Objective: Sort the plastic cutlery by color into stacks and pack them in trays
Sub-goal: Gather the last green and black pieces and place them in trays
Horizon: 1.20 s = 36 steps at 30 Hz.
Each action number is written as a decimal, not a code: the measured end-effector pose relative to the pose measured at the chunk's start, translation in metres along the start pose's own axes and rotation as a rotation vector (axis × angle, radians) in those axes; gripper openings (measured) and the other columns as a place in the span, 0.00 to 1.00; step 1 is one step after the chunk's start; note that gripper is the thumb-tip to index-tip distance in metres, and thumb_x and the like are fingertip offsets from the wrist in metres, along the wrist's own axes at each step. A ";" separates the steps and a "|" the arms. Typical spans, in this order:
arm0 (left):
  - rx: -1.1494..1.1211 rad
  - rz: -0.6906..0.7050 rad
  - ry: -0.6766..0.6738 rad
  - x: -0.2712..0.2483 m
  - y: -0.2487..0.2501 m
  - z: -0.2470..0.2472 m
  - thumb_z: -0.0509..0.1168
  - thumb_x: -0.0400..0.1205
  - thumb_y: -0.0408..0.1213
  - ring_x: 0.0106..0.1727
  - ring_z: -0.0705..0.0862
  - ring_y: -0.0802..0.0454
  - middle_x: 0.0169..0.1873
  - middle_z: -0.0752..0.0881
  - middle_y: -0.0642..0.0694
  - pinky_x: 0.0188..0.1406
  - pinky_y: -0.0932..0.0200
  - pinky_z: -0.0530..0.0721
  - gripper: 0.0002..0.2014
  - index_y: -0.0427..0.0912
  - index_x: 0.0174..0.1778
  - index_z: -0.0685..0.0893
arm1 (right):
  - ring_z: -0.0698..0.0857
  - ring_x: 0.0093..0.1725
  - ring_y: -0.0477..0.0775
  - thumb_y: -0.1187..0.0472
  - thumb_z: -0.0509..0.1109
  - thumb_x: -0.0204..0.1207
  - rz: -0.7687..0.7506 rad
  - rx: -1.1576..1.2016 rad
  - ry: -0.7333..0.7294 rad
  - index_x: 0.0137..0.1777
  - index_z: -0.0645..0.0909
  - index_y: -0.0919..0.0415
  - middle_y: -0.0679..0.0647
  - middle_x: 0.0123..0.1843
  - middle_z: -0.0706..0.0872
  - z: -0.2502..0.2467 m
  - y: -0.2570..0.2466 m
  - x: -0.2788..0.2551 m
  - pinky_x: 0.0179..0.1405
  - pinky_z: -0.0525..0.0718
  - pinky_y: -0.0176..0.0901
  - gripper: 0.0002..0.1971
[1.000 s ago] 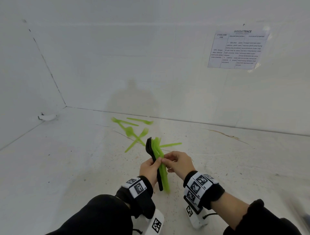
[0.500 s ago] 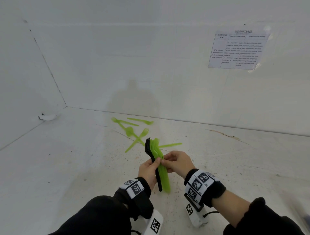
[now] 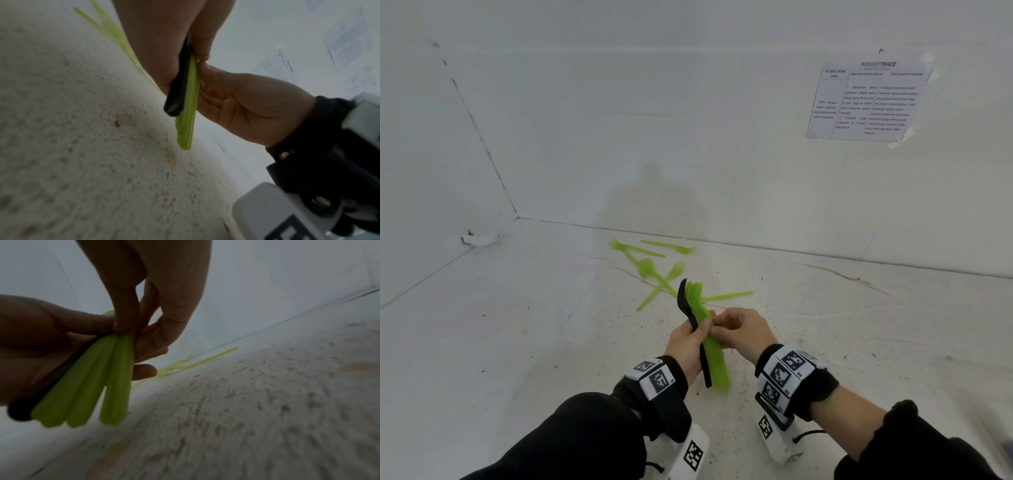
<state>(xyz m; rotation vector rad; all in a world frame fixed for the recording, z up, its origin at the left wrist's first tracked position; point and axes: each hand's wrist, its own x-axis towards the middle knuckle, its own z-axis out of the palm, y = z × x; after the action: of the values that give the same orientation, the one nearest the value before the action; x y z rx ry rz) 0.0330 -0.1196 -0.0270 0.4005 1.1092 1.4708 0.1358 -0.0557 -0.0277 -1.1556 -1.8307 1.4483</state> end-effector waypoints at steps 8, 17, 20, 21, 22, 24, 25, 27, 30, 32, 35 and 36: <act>0.064 0.026 0.114 0.005 0.008 -0.008 0.55 0.87 0.32 0.39 0.83 0.42 0.44 0.85 0.41 0.38 0.48 0.82 0.07 0.36 0.53 0.77 | 0.83 0.49 0.49 0.58 0.61 0.81 -0.049 -0.501 0.078 0.54 0.84 0.62 0.55 0.52 0.88 -0.007 -0.029 0.045 0.56 0.77 0.38 0.12; 0.077 0.028 0.204 0.013 0.012 -0.017 0.55 0.87 0.31 0.35 0.82 0.43 0.41 0.83 0.41 0.32 0.50 0.82 0.06 0.37 0.51 0.77 | 0.79 0.67 0.58 0.62 0.67 0.77 0.013 -1.045 -0.269 0.66 0.79 0.61 0.59 0.68 0.79 -0.005 -0.009 0.100 0.66 0.77 0.44 0.17; 0.076 0.019 0.204 0.015 0.013 -0.016 0.57 0.86 0.30 0.35 0.82 0.43 0.41 0.83 0.41 0.32 0.51 0.81 0.04 0.37 0.50 0.77 | 0.79 0.67 0.59 0.66 0.60 0.81 0.014 -0.951 -0.152 0.63 0.81 0.65 0.60 0.66 0.82 -0.007 -0.010 0.096 0.66 0.76 0.44 0.14; 0.083 0.025 0.203 0.015 0.013 -0.016 0.59 0.85 0.29 0.35 0.82 0.44 0.41 0.83 0.41 0.32 0.51 0.81 0.03 0.37 0.50 0.78 | 0.79 0.66 0.60 0.67 0.59 0.82 0.011 -0.878 -0.086 0.62 0.81 0.66 0.61 0.65 0.82 -0.009 -0.011 0.094 0.64 0.75 0.43 0.14; 0.095 0.035 0.203 0.015 0.013 -0.016 0.61 0.83 0.28 0.35 0.83 0.44 0.40 0.84 0.41 0.32 0.51 0.81 0.02 0.37 0.50 0.78 | 0.79 0.64 0.60 0.67 0.59 0.81 0.004 -0.771 -0.017 0.61 0.81 0.67 0.61 0.63 0.83 -0.010 -0.012 0.093 0.61 0.75 0.41 0.13; 0.114 0.056 0.201 0.015 0.013 -0.015 0.63 0.82 0.26 0.36 0.83 0.44 0.40 0.84 0.41 0.33 0.51 0.82 0.04 0.37 0.50 0.78 | 0.82 0.55 0.58 0.67 0.61 0.81 -0.003 -0.510 0.083 0.59 0.81 0.67 0.60 0.56 0.85 -0.010 -0.014 0.084 0.51 0.75 0.38 0.12; 0.118 0.068 0.201 0.015 0.013 -0.015 0.62 0.82 0.26 0.36 0.84 0.44 0.40 0.84 0.42 0.34 0.50 0.82 0.04 0.37 0.51 0.78 | 0.82 0.47 0.55 0.67 0.62 0.80 0.005 -0.362 0.088 0.58 0.81 0.66 0.59 0.51 0.86 -0.008 -0.016 0.078 0.47 0.77 0.37 0.11; 0.131 0.082 0.205 0.016 0.014 -0.015 0.62 0.83 0.26 0.39 0.85 0.44 0.41 0.85 0.42 0.38 0.48 0.83 0.04 0.37 0.51 0.78 | 0.80 0.35 0.50 0.67 0.62 0.80 0.041 -0.118 0.022 0.55 0.80 0.64 0.53 0.40 0.84 -0.001 -0.019 0.061 0.39 0.79 0.36 0.08; 0.184 0.093 0.217 0.017 0.012 -0.017 0.63 0.82 0.26 0.43 0.86 0.45 0.42 0.86 0.41 0.40 0.48 0.85 0.05 0.39 0.47 0.81 | 0.82 0.38 0.49 0.66 0.64 0.79 0.031 -0.106 -0.015 0.56 0.82 0.63 0.53 0.42 0.86 0.013 -0.016 0.041 0.44 0.84 0.41 0.09; 0.211 0.105 0.223 0.017 0.009 -0.020 0.63 0.82 0.26 0.43 0.87 0.44 0.42 0.87 0.39 0.38 0.49 0.86 0.05 0.39 0.48 0.83 | 0.85 0.47 0.54 0.65 0.67 0.77 -0.003 -0.175 0.056 0.58 0.84 0.65 0.57 0.49 0.88 0.021 -0.012 0.033 0.57 0.85 0.48 0.12; 0.228 0.131 0.233 0.014 0.007 -0.022 0.63 0.82 0.26 0.39 0.86 0.41 0.41 0.87 0.37 0.41 0.46 0.87 0.08 0.33 0.54 0.83 | 0.87 0.52 0.58 0.65 0.66 0.78 -0.026 -0.179 0.064 0.60 0.84 0.65 0.60 0.54 0.88 0.028 -0.012 0.025 0.60 0.84 0.50 0.13; 0.236 0.135 0.227 0.012 0.007 -0.023 0.63 0.82 0.26 0.40 0.86 0.41 0.42 0.87 0.36 0.43 0.45 0.87 0.07 0.34 0.54 0.84 | 0.88 0.51 0.58 0.65 0.64 0.79 -0.028 -0.189 0.045 0.59 0.85 0.64 0.60 0.54 0.89 0.030 -0.014 0.023 0.58 0.84 0.47 0.13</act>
<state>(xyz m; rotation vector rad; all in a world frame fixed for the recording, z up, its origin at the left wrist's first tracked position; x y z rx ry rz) 0.0081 -0.1163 -0.0362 0.4892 1.4691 1.5354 0.0960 -0.0518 -0.0251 -1.2366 -1.9774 1.2454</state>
